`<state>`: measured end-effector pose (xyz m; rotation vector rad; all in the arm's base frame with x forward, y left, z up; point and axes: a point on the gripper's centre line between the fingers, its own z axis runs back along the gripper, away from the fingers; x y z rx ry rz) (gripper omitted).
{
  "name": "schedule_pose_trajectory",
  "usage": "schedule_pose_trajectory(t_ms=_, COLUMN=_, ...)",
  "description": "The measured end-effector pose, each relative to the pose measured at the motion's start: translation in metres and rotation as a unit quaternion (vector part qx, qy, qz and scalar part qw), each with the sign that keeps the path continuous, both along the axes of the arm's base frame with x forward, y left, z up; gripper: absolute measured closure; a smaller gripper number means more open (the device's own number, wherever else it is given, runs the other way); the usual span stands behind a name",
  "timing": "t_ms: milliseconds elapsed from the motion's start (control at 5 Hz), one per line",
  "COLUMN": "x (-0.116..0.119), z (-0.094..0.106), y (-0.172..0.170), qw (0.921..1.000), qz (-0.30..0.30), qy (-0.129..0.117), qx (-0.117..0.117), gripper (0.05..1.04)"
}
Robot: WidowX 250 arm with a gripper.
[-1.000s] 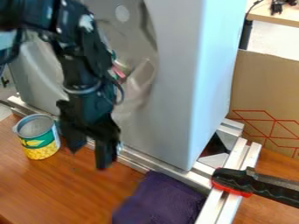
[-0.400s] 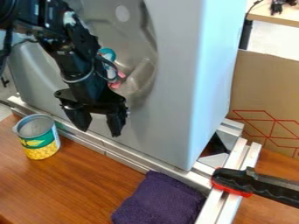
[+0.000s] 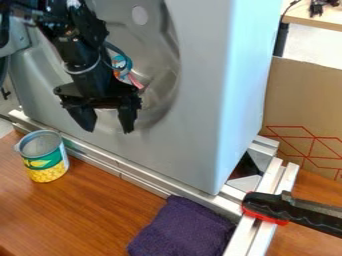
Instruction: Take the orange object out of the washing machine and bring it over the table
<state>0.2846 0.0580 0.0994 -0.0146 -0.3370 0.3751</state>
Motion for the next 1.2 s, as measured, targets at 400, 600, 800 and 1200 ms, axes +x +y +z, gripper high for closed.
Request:
schedule_pose_trajectory(t_ms=400, x=0.007, z=-0.001, y=0.001, qw=0.999, qz=0.045, qy=-0.009, qx=-0.004, gripper=0.083)
schedule_pose_trajectory(t_ms=600, x=0.01, z=-0.009, y=0.008, qw=0.9971, qz=0.066, qy=-0.014, qx=-0.034, gripper=0.083)
schedule_pose_trajectory(t_ms=800, x=0.017, z=-0.003, y=0.014, qw=0.9969, qz=0.071, qy=-0.024, qx=-0.024, gripper=0.083)
schedule_pose_trajectory(t_ms=1200, x=0.017, z=0.006, y=0.039, qw=0.9948, qz=0.097, qy=-0.028, qx=-0.006, gripper=0.083)
